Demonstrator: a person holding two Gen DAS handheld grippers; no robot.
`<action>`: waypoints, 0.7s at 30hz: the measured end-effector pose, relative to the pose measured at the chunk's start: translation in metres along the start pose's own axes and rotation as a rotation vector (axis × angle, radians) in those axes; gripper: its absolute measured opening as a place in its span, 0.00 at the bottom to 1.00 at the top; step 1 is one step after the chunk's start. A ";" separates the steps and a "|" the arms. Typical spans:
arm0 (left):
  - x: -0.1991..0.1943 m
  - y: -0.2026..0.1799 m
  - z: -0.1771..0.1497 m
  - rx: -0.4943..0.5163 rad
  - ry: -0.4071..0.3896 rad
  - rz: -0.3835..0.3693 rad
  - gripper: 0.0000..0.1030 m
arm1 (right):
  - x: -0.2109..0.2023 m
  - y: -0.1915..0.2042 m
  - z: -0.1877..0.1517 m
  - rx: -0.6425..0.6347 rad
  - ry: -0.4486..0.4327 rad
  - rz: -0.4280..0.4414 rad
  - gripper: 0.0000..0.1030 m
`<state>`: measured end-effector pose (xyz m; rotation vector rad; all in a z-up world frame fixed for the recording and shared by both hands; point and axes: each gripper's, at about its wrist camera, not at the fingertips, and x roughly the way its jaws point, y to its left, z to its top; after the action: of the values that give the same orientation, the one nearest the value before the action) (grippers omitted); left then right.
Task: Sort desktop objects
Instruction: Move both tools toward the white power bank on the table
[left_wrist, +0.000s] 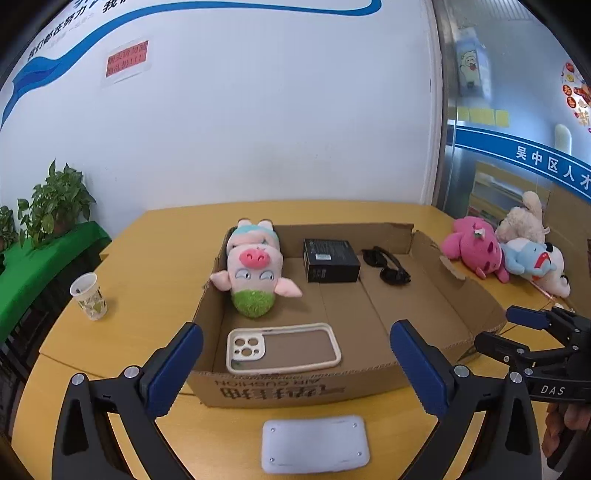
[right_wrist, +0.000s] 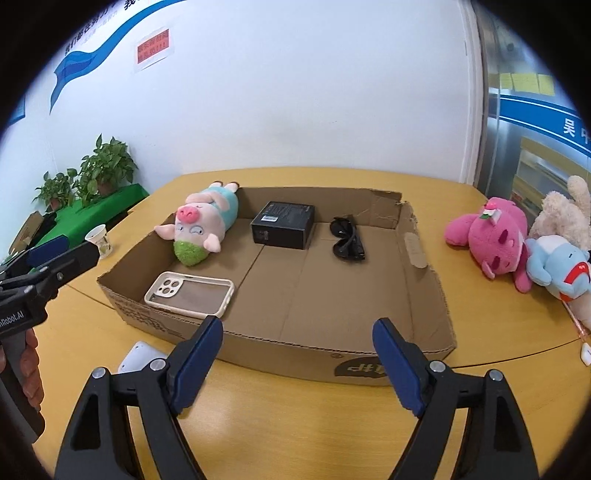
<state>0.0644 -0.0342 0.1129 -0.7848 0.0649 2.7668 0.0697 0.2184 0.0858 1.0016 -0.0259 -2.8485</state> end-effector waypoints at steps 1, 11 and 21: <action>0.000 0.004 -0.004 -0.008 0.008 -0.020 1.00 | 0.003 0.002 -0.002 -0.001 0.014 0.016 0.81; 0.036 0.049 -0.055 -0.122 0.208 -0.263 0.99 | 0.054 0.061 -0.049 -0.094 0.235 0.298 0.81; 0.074 0.054 -0.094 -0.185 0.381 -0.323 0.92 | 0.093 0.105 -0.080 -0.174 0.363 0.365 0.81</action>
<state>0.0372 -0.0789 -0.0077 -1.2417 -0.2286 2.3127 0.0594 0.1050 -0.0284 1.3037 0.0646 -2.2701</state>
